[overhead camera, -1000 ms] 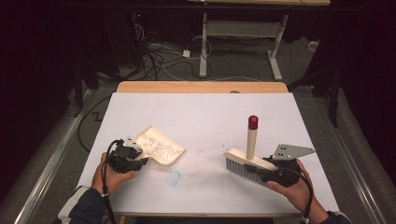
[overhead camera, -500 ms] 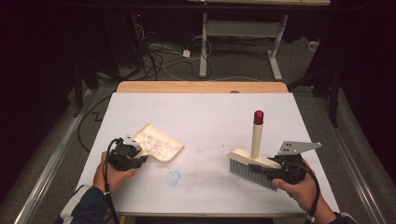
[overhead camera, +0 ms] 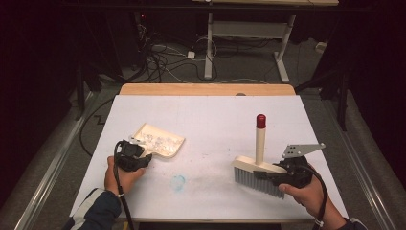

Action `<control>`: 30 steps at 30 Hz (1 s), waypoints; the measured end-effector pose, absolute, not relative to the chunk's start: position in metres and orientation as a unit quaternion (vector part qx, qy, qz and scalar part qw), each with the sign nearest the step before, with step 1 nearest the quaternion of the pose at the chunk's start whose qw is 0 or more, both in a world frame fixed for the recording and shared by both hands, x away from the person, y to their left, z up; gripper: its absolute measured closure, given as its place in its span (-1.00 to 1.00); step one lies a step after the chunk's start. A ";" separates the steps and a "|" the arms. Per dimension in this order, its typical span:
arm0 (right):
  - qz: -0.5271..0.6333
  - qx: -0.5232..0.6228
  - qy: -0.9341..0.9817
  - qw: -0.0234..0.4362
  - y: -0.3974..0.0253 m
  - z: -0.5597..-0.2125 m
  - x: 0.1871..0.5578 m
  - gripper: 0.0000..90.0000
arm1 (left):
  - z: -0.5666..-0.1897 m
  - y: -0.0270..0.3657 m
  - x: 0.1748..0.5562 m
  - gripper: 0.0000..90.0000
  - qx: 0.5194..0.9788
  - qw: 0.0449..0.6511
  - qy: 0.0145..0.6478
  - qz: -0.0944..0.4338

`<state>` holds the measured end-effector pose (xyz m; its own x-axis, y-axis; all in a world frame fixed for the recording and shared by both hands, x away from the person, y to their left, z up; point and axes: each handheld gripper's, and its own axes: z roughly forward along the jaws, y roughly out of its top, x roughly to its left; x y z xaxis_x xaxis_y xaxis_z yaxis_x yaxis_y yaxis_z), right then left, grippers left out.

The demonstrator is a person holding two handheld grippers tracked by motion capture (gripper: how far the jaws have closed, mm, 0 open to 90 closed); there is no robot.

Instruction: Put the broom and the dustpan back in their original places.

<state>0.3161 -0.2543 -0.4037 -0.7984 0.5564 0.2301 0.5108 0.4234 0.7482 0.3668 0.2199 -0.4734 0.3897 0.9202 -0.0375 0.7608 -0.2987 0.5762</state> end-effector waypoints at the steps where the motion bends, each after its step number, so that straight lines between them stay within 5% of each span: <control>1: 0.431 0.319 0.844 0.024 -0.254 -0.404 0.317 0.49 | -0.475 0.219 0.368 0.40 0.787 0.263 0.538 0.151; 15: 0.402 0.350 0.846 0.000 -0.258 -0.417 0.357 0.49 | -0.479 0.203 0.378 0.26 0.761 0.270 0.566 0.166; 30: 0.396 0.395 0.829 -0.010 -0.271 -0.429 0.415 0.28 | -0.477 0.195 0.371 0.01 0.793 0.284 0.521 0.138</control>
